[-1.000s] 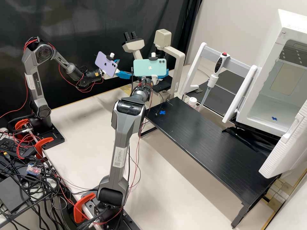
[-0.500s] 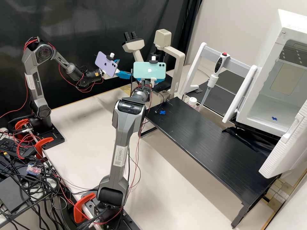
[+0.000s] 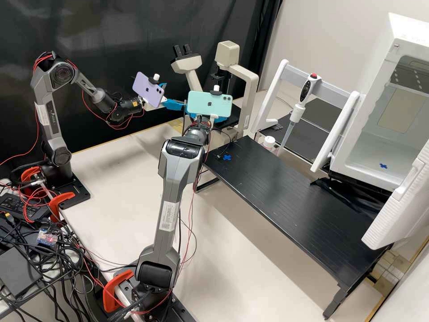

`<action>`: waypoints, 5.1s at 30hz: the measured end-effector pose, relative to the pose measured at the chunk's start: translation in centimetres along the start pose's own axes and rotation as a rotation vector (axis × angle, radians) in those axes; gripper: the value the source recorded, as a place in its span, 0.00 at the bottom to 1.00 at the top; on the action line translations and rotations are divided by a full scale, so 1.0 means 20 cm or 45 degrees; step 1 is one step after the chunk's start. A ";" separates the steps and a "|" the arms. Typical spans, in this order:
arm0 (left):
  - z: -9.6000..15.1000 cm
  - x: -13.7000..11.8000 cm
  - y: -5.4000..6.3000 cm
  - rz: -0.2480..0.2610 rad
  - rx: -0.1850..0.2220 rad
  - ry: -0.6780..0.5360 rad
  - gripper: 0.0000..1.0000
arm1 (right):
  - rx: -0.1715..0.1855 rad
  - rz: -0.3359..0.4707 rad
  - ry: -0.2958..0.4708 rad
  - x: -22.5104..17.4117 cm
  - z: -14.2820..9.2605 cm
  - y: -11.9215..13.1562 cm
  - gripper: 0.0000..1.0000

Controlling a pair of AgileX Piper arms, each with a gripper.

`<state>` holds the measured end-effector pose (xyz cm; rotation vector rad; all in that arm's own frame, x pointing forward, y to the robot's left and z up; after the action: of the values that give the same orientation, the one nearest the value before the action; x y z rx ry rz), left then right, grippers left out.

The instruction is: Move the petri dish to the bench

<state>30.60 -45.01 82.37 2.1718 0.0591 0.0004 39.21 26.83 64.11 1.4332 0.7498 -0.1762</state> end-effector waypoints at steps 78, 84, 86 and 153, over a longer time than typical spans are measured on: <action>0.00 0.00 0.00 0.000 0.000 0.000 1.00 | -0.087 0.010 -0.023 -0.01 0.05 0.03 0.00; 0.00 0.00 0.00 0.000 0.000 0.000 1.00 | -0.086 0.011 -0.015 -0.08 0.05 0.03 0.00; 0.00 0.00 0.00 0.000 0.000 0.000 1.00 | -0.080 0.012 -0.017 -0.11 0.04 0.04 0.00; 0.00 0.00 0.00 0.000 0.000 0.000 1.00 | -0.201 0.248 -0.110 -1.20 0.47 -0.11 1.00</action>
<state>30.60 -45.01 82.37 2.1718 0.0591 0.0004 23.20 10.01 75.34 1.3302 0.5376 -0.0270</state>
